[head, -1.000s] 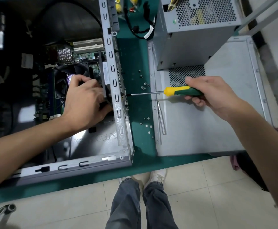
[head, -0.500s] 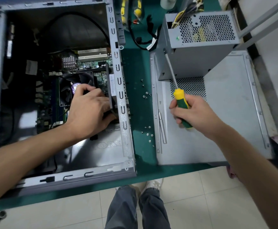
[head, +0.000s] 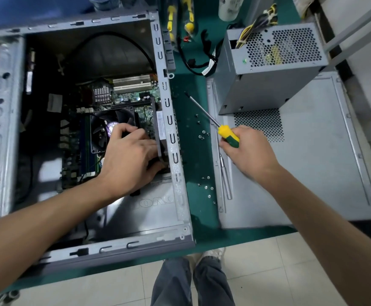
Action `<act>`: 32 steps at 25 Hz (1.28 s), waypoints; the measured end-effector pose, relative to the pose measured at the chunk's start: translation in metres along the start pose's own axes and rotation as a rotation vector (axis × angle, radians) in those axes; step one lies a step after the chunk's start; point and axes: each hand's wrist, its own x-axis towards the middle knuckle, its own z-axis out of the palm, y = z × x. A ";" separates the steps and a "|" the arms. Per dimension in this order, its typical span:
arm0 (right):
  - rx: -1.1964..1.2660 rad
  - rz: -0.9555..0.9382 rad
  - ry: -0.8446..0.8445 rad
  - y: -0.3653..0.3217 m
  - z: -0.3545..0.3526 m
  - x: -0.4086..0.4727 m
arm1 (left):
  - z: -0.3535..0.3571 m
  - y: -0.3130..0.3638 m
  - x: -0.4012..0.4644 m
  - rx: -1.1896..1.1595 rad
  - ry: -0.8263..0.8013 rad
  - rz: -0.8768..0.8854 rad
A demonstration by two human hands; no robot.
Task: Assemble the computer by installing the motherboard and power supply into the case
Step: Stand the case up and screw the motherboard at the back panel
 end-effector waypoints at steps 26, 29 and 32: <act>0.998 0.388 0.051 -0.072 0.075 -0.064 | -0.019 -0.002 0.016 -0.006 -0.176 0.084; 1.081 0.391 0.051 -0.072 0.077 -0.064 | -0.022 -0.002 0.024 -0.021 -0.202 0.089; 1.020 0.327 0.036 -0.069 0.076 -0.064 | -0.021 -0.001 0.025 -0.040 -0.180 0.050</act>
